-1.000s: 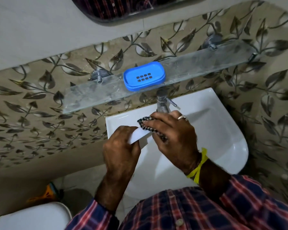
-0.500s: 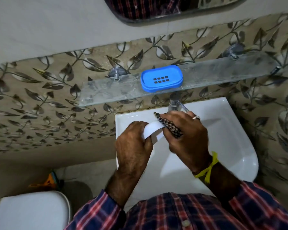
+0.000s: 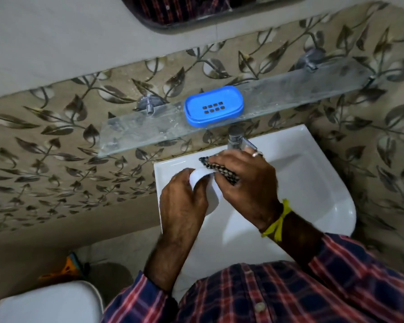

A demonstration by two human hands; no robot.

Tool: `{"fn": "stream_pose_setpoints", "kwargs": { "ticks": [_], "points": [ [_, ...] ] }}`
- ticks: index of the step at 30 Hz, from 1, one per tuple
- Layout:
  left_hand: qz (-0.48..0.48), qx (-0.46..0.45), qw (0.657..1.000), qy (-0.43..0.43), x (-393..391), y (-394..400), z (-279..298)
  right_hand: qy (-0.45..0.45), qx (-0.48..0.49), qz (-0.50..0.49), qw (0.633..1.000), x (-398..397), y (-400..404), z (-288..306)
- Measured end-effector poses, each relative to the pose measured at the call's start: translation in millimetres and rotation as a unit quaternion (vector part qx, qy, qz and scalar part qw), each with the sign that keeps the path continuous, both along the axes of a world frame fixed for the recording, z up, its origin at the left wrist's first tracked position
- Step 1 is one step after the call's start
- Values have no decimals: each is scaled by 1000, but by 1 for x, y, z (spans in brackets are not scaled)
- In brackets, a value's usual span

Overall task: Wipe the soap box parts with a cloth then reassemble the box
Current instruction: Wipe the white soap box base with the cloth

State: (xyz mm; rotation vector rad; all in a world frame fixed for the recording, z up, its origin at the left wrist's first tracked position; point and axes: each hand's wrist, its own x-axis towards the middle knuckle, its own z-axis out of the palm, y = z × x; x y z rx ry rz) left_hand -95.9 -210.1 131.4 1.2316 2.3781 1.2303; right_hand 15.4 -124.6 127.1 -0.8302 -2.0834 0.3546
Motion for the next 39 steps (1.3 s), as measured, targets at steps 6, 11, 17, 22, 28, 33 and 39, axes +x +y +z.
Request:
{"fn": "stream_pose_setpoints", "kwargs": {
  "ticks": [6, 11, 17, 22, 28, 33, 39],
  "points": [
    [12, 100, 994, 35, 1, 8, 12, 63, 2, -9, 998, -1, -2, -2],
    [0, 84, 996, -3, 4, 12, 4, 67, -58, -31, 996, 6, 0, -7],
    [16, 152, 988, -6, 0, 16, 13, 77, -54, -28, 995, 2, -2, -4],
    [8, 183, 983, -20, -3, 14, 13, 42, -103, -60, 992, 4, -10, -10],
    [86, 284, 954, -46, -1, 15, 14, 63, -108, -51, 991, -2, -8, -5],
    [123, 240, 943, -194, 0, 24, 9, 67, -93, -103, 988, -1, 7, -11],
    [68, 78, 830, -547, 12, 21, 6, 51, 51, -142, 987, 11, 27, -17]
  ]
}}
